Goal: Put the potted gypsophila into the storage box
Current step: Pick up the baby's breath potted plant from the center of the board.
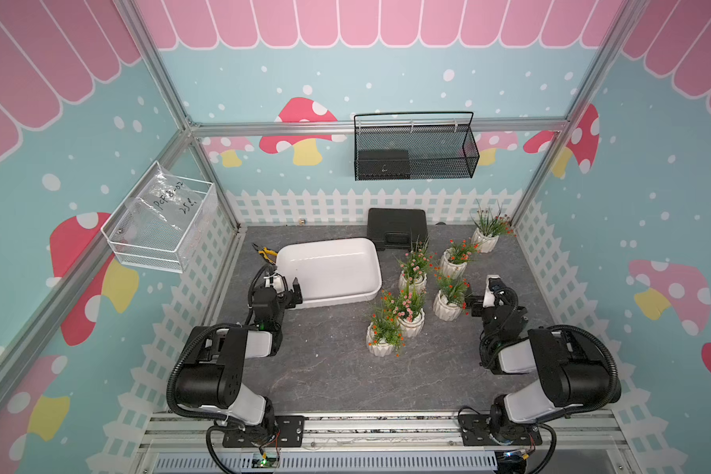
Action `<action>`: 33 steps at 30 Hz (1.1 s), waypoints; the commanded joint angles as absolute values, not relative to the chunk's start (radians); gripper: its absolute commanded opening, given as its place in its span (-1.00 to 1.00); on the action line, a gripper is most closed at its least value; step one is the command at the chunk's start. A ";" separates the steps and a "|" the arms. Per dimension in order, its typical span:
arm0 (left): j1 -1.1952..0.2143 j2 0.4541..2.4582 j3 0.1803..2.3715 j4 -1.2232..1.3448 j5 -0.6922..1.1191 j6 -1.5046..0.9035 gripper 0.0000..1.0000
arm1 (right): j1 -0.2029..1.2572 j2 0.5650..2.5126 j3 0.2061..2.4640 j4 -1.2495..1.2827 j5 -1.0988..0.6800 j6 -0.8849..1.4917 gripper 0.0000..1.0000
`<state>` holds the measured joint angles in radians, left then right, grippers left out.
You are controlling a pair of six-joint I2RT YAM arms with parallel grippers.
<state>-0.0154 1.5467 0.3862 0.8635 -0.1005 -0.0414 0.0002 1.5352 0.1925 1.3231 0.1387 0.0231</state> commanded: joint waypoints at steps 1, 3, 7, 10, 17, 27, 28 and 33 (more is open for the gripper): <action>-0.021 1.534 0.389 0.882 -0.072 -0.026 0.98 | 0.003 1.528 0.194 1.335 0.145 0.017 0.99; -0.020 1.533 0.369 0.917 -0.021 -0.003 0.98 | 0.003 1.529 0.194 1.335 0.145 0.017 0.99; -0.020 1.533 0.371 0.916 0.001 0.002 0.98 | 0.005 1.528 0.195 1.335 0.145 0.017 0.99; -0.018 1.532 0.373 0.912 0.006 0.002 0.98 | 0.004 1.529 0.194 1.335 0.146 0.017 0.99; 0.008 1.533 0.394 0.874 -0.078 -0.063 0.98 | 0.004 1.528 0.193 1.338 0.149 0.018 0.99; -0.002 1.529 0.393 0.880 -0.098 -0.058 0.98 | 0.006 1.526 0.192 1.341 0.152 0.018 0.85; -0.005 1.501 0.401 0.845 -0.108 -0.054 0.97 | 0.005 1.514 0.189 1.339 0.168 0.022 0.84; -0.100 1.246 0.473 0.515 -0.292 -0.048 0.98 | 0.006 1.229 0.199 1.066 0.208 0.037 0.74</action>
